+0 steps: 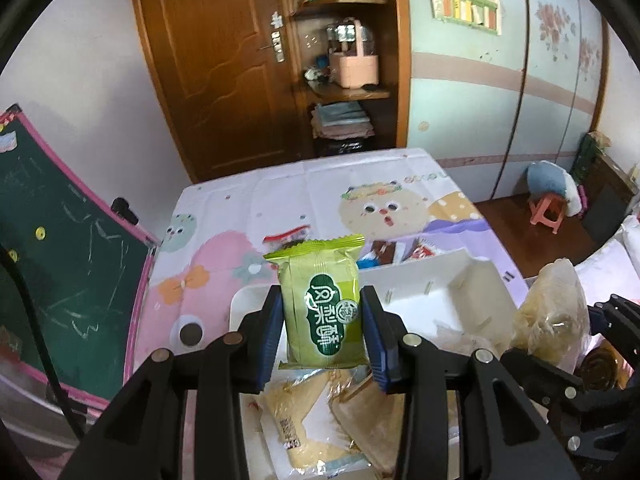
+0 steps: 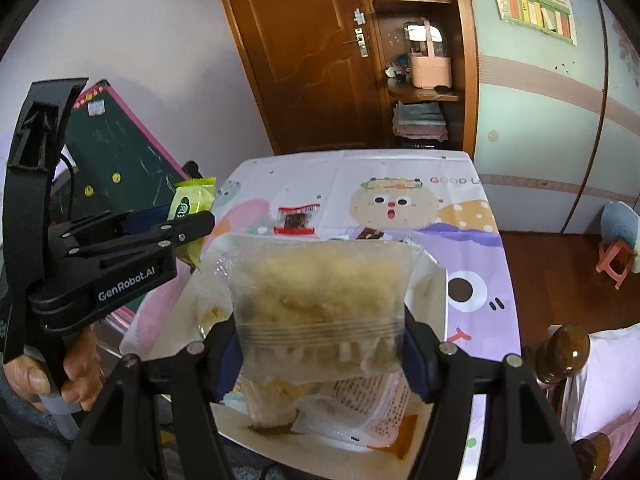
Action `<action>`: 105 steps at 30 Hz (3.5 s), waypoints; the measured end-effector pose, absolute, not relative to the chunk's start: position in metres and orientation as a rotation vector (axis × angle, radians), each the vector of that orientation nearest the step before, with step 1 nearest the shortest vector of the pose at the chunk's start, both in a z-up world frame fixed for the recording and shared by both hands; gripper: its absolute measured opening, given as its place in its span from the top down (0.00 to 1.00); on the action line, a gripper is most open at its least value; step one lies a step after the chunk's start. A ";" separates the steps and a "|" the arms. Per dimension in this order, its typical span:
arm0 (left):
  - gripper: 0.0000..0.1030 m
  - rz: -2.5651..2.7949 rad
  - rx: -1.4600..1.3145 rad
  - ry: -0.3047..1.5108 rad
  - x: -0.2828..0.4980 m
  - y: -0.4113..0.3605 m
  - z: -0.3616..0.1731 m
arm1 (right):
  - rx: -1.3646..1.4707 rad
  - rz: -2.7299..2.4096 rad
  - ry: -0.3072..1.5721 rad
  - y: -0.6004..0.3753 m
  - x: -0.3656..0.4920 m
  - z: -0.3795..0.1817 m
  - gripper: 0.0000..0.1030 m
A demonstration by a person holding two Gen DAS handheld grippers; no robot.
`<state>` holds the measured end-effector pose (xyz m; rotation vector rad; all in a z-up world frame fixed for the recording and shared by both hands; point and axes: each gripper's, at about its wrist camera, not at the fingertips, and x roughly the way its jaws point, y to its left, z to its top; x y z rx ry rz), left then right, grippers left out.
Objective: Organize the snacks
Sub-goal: 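Carry both held snacks over the white tray and open both tools, then move both open tools away from the tray toward the remaining snacks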
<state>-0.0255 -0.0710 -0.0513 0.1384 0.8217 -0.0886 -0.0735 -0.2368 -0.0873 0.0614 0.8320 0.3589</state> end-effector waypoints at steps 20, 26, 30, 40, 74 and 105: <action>0.13 -0.024 0.143 0.860 -0.029 -0.059 -0.079 | -0.059 0.377 0.969 -0.205 -0.077 -0.126 0.32; 0.10 -0.027 0.157 0.822 -0.035 -0.062 -0.074 | -0.082 0.357 0.952 -0.203 -0.079 -0.124 0.25; 0.10 -0.032 0.144 0.840 -0.033 -0.061 -0.075 | -0.084 0.354 0.941 -0.203 -0.081 -0.121 0.25; 0.10 -0.045 0.146 0.852 -0.035 -0.064 -0.076 | -0.062 0.360 0.963 -0.206 -0.080 -0.124 0.25; 0.10 -0.056 0.143 0.833 -0.032 -0.067 -0.076 | -0.031 0.347 0.913 -0.209 -0.078 -0.115 0.25; 0.03 -0.028 0.138 0.733 0.023 -0.037 -0.039 | -0.057 0.276 0.834 -0.219 -0.016 -0.077 0.25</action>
